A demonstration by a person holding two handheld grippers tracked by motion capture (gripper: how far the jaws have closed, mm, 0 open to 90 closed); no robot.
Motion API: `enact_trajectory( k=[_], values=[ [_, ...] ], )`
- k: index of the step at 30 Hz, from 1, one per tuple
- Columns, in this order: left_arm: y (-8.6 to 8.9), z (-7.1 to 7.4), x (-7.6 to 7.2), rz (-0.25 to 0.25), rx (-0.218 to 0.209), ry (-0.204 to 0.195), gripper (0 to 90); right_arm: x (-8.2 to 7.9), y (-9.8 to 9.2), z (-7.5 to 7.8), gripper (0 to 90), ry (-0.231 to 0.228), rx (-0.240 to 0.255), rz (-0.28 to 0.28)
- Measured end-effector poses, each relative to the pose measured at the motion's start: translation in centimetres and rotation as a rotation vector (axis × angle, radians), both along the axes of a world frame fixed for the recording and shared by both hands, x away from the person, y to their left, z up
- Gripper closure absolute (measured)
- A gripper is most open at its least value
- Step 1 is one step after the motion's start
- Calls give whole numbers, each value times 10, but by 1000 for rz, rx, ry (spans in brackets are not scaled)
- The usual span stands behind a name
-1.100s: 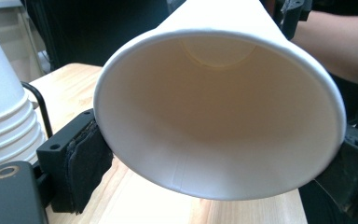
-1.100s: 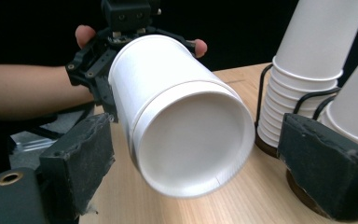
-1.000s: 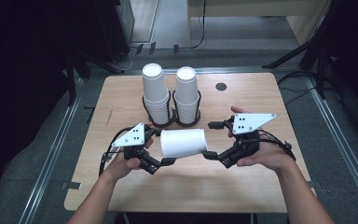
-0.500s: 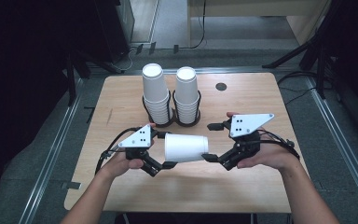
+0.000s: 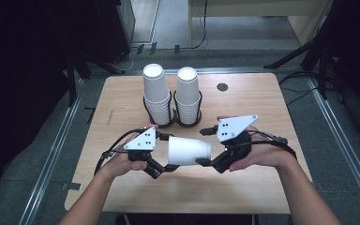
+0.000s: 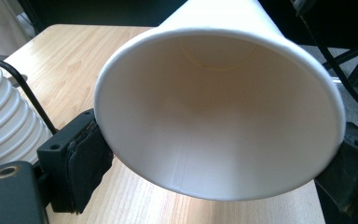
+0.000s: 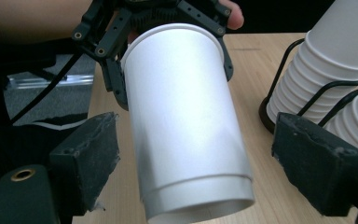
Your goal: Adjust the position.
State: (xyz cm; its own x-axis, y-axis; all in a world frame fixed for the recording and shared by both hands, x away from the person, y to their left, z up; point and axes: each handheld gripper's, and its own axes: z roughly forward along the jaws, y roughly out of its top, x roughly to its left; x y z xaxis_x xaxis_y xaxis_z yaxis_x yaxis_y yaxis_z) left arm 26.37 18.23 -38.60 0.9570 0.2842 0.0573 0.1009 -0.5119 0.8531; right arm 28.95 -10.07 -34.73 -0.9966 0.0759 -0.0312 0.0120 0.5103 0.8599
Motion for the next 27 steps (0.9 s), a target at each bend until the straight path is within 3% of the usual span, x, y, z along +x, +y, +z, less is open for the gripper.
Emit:
enact_trajectory(
  k=[18, 27],
  values=[
    [-4, 2, -1, -6, 35, -18, 79, -3, 25, -10, 148, -15, -156, 25],
    [-8, 2, -3, -6, 76, -36, 79, -3, 29, -13, 171, -30, -190, 19]
  ],
)
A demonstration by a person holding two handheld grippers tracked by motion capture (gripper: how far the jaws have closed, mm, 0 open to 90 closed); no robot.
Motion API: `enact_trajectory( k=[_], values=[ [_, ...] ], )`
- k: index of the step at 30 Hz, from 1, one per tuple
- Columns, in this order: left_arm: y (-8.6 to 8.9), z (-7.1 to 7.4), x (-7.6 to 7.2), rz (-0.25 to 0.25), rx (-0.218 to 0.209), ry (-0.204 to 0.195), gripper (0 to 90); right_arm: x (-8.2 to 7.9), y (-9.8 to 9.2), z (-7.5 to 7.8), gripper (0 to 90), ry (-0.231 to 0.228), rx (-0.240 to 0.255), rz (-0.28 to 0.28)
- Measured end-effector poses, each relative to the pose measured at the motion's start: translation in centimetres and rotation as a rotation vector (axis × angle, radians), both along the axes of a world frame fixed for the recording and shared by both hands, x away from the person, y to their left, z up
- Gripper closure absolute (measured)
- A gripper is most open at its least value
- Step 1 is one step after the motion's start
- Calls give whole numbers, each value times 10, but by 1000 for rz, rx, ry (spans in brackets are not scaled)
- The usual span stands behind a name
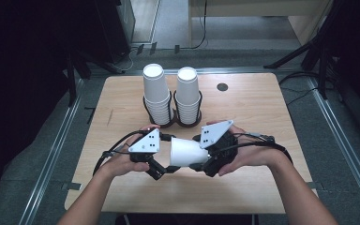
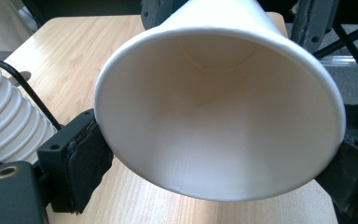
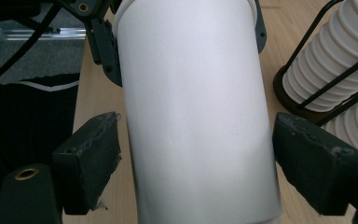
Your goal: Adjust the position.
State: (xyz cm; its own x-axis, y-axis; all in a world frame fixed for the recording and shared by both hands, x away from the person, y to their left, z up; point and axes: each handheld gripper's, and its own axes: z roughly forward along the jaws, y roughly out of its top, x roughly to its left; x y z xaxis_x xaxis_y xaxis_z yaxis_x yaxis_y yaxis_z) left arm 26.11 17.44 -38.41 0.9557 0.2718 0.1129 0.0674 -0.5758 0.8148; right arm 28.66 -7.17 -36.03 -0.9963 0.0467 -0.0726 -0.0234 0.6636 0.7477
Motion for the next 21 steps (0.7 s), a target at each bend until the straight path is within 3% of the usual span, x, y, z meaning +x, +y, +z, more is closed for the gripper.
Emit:
enact_trajectory(
  k=[4, 12, 13, 14, 15, 16, 17, 18, 19, 20, 21],
  values=[
    [-3, -2, -1, -1, 27, -12, 78, -1, 3, -4, 205, -15, -30, 0],
    [-4, -2, -1, 9, 23, -14, 80, -3, 5, -6, 231, -58, -68, 2],
    [-4, -2, -1, 12, 20, -14, 79, -4, 5, -8, 296, -73, -75, 8],
    [-2, -2, 0, 31, 27, -28, 77, -4, 4, -7, 463, -75, -75, 7],
    [-1, -3, 0, 24, 19, -11, 76, -3, 3, -6, 608, -75, -60, 5],
    [-1, -3, 0, 24, 19, -11, 74, -3, 1, -5, 604, -73, -29, -8],
    [1, -6, 0, 13, -25, 24, 74, -1, -1, -3, 598, -49, 3, -9],
    [1, -6, 0, 13, -25, 24, 75, -1, -1, -3, 598, -49, 3, -9],
    [1, -12, 2, 19, -52, 45, 74, 1, -5, -4, 593, 13, 78, -5],
    [1, -12, 2, 19, -52, 45, 75, 1, -5, -4, 593, 13, 78, -5],
    [0, -19, 4, 34, -39, 48, 75, 4, -6, -11, 560, 43, 103, -15]
  ],
)
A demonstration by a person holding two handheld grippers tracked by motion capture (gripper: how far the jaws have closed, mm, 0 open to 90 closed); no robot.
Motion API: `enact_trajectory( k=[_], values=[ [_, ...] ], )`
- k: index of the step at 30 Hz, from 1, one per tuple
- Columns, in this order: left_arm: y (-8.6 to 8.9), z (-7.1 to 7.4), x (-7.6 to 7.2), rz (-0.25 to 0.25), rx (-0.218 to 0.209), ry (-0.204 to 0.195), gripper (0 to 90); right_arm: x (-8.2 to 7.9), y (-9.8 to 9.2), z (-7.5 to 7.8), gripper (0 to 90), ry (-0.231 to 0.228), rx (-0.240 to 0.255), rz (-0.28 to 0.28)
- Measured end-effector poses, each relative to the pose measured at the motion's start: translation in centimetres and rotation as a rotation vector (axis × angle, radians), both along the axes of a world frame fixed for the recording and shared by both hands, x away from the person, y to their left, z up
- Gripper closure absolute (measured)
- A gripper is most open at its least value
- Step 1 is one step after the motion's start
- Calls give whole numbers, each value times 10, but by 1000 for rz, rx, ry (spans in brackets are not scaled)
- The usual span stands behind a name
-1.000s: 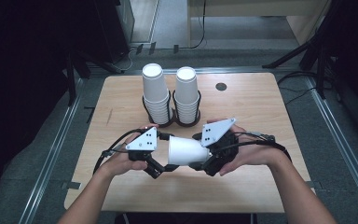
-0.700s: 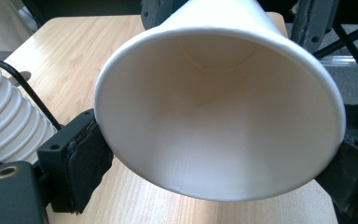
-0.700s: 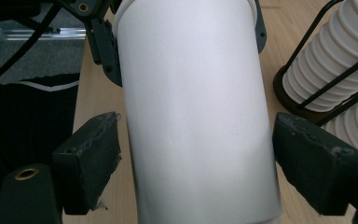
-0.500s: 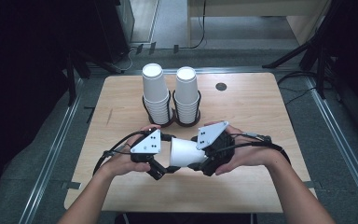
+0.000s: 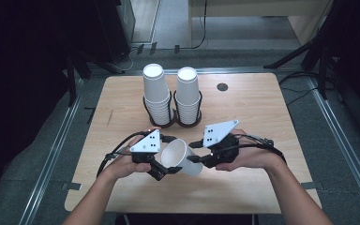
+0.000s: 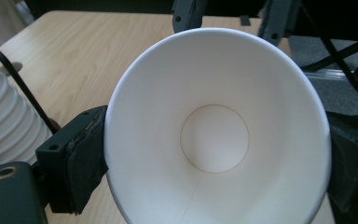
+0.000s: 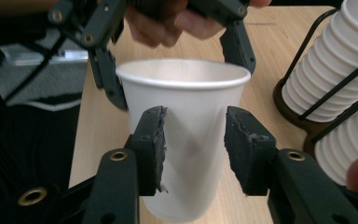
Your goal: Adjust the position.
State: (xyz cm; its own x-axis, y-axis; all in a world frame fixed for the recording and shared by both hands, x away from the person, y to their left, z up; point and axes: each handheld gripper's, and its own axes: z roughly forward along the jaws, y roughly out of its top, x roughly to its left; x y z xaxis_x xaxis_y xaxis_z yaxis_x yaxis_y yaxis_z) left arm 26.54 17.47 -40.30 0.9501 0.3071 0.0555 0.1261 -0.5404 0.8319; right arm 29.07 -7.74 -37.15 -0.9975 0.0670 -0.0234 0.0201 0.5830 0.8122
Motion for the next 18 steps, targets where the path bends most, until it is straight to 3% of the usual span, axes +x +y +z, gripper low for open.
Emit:
enact_trajectory(
  k=[5, 6, 7, 8, 10, 14, 18],
  values=[
    [1, -5, 1, 4, 15, 5, 75, 2, -3, -14, 462, 39, 1, -7],
    [2, -4, 1, 6, 13, 2, 76, 3, -4, -16, 347, 45, 4, -16],
    [2, -3, 1, 7, 12, -3, 76, 4, -4, -18, 293, 45, 1, -15],
    [2, -3, 1, 7, 12, -3, 76, 4, -4, -18, 293, 45, 1, -15],
    [0, 0, 0, 4, 12, -13, 76, 3, 0, -22, 197, 71, -24, -15],
    [-4, 4, -3, -6, 29, -33, 76, -1, 9, -28, 149, 62, -66, -2],
    [-6, 8, -5, -16, 30, -46, 77, -3, 13, -29, 135, 62, -66, -14]
  ],
)
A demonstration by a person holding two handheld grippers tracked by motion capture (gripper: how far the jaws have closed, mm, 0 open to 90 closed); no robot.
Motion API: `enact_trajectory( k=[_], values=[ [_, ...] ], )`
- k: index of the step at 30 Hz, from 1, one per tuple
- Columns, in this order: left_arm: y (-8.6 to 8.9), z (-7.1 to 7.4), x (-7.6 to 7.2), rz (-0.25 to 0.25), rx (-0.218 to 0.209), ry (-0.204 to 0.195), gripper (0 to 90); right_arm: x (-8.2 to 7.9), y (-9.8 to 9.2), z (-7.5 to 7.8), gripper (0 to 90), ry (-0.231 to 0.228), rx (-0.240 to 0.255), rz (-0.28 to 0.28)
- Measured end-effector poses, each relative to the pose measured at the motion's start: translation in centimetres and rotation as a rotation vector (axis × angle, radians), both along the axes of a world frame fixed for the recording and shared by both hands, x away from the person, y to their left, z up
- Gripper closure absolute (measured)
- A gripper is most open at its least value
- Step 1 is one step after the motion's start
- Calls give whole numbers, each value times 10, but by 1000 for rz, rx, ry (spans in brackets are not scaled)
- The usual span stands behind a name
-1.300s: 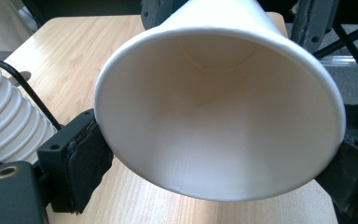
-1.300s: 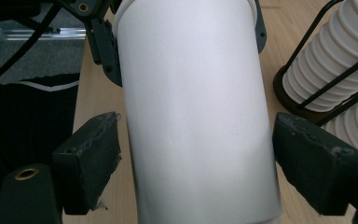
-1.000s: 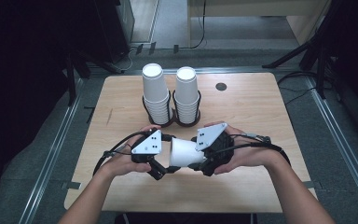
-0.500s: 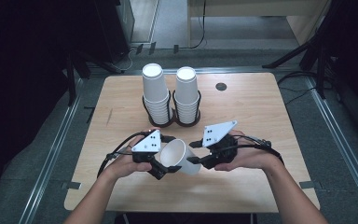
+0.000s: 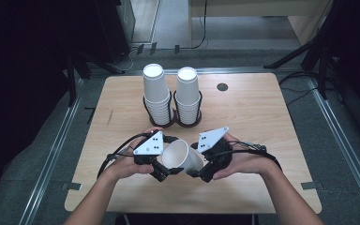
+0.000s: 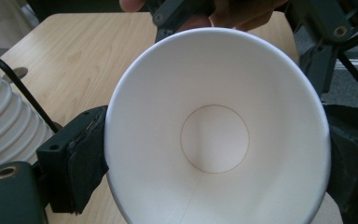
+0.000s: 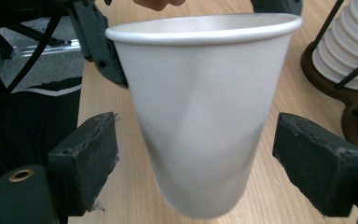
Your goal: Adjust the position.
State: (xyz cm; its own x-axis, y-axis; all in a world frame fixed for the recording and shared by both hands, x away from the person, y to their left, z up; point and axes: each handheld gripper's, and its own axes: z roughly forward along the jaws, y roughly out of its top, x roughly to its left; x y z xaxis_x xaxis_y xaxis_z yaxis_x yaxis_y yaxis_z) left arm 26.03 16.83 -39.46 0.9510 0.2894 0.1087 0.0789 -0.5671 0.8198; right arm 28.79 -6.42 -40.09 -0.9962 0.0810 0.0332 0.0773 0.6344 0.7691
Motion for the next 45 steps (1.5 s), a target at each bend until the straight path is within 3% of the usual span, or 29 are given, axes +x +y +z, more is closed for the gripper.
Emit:
enact_trajectory(
  k=[15, 21, 31, 42, 43, 44, 45],
  values=[
    [-5, 10, -2, -11, -18, -20, 77, -1, 10, -9, 89, -13, 17, -29],
    [-5, 11, -2, -8, -15, -26, 79, -2, 11, -11, 181, -36, 28, -37],
    [-6, 11, -1, 8, -18, -22, 64, -5, 8, -12, 192, -55, 33, -44],
    [2, 17, -2, 69, -92, -25, 25, -2, -1, -15, 193, -70, 57, -85],
    [3, 18, -2, 68, -108, -20, 25, -2, -3, -16, 193, -74, 63, -91],
    [8, 19, -1, 86, -151, -14, 18, -1, -6, -19, 193, -78, 59, -102],
    [8, 19, -1, 86, -151, -14, 18, -1, -6, -19, 193, -78, 59, -102]
  ],
)
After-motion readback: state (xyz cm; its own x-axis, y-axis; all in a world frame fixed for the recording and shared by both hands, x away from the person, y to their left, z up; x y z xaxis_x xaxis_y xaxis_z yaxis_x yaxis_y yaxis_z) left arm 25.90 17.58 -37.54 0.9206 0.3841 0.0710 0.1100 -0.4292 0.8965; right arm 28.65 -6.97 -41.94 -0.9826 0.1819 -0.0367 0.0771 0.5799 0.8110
